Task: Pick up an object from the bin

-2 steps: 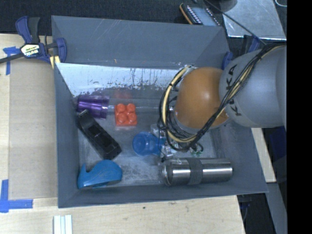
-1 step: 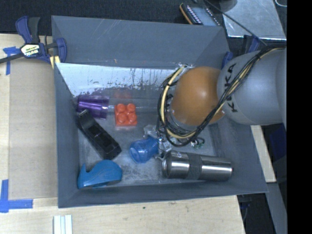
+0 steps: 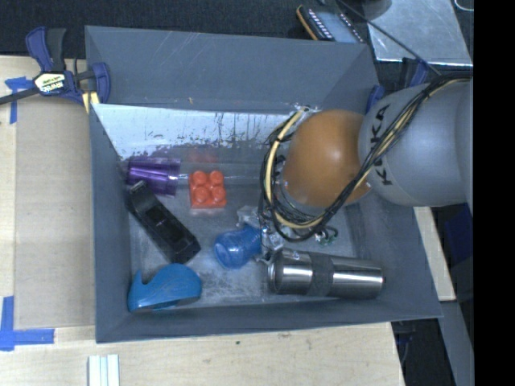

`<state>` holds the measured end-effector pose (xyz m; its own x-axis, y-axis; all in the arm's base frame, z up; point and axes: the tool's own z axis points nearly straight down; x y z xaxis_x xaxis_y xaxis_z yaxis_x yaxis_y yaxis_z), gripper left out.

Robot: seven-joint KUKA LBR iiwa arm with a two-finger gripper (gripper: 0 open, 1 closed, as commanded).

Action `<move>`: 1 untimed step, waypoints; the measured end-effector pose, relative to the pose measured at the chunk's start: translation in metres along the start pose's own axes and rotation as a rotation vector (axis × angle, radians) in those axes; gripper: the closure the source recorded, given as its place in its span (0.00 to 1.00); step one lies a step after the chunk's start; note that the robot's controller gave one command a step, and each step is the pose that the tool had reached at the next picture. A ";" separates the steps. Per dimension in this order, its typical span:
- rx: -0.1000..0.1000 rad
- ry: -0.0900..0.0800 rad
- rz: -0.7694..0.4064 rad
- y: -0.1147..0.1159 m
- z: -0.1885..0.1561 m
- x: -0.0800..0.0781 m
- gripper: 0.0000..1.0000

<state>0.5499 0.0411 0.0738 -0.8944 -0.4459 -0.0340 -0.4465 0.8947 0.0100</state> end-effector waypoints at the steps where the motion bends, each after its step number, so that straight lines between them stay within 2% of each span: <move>1: -0.005 -0.004 -0.019 -0.001 -0.011 0.005 1.00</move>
Offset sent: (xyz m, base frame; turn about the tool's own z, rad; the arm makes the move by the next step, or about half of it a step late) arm -0.0019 -0.0004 0.0142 -0.0224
